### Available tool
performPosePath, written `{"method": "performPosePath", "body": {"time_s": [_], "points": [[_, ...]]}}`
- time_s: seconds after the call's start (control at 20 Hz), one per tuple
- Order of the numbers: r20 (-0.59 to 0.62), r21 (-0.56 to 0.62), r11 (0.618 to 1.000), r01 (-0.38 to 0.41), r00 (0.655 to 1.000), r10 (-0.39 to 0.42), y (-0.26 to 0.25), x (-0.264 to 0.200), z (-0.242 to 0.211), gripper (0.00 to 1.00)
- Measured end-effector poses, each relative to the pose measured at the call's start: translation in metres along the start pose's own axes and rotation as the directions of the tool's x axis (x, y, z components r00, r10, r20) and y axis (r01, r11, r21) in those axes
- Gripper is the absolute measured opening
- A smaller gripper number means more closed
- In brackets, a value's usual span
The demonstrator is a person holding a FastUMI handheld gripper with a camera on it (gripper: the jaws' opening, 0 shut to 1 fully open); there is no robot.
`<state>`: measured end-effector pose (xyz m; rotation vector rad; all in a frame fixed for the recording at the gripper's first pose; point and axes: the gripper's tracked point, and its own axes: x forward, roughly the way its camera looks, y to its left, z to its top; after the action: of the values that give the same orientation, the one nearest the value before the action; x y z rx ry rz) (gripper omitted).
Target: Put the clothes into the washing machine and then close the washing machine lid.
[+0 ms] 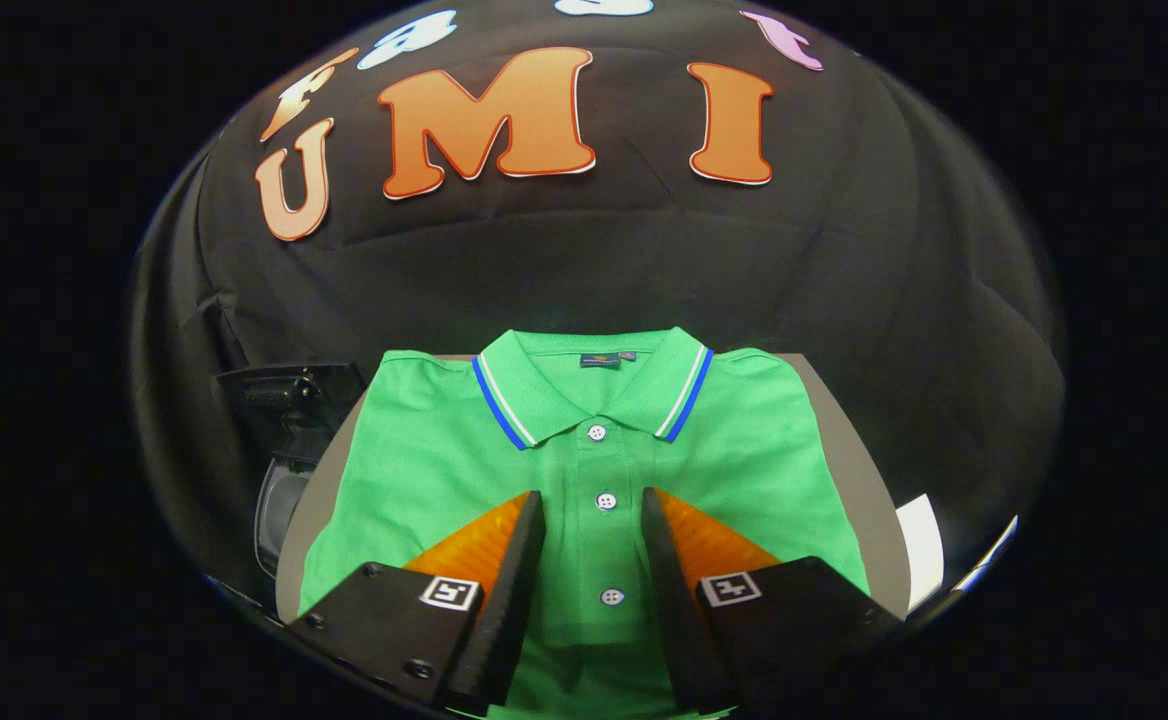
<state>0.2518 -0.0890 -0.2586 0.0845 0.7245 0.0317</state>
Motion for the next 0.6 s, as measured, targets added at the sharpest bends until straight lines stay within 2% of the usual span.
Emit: {"method": "performPosePath", "body": {"time_s": [0.1,0.15,0.2,0.3,0.35,0.5,0.55,0.6], "points": [[-0.007,0.0,1.0,0.012,1.0,-0.012,-0.0004,0.0003,0.0,0.57],[-0.015,-0.002,1.0,0.011,1.0,-0.011,0.0009,0.0,0.0005,0.57],[-0.02,0.002,1.0,-0.003,1.0,0.004,0.0049,-0.0007,0.0009,0.46],[-0.018,0.004,1.0,0.02,1.0,-0.02,0.0037,0.001,0.0028,0.26],[-0.036,0.0,1.0,0.028,0.999,-0.028,0.0031,0.0007,0.0005,0.26],[-0.065,0.001,1.0,0.027,0.998,-0.027,0.0045,0.004,0.0018,0.15],[-0.074,0.004,1.0,0.022,0.997,-0.021,0.0041,0.0028,0.0015,0.15],[-0.067,0.016,1.0,0.015,0.998,-0.014,0.0052,0.0013,0.0029,0.09]]}}
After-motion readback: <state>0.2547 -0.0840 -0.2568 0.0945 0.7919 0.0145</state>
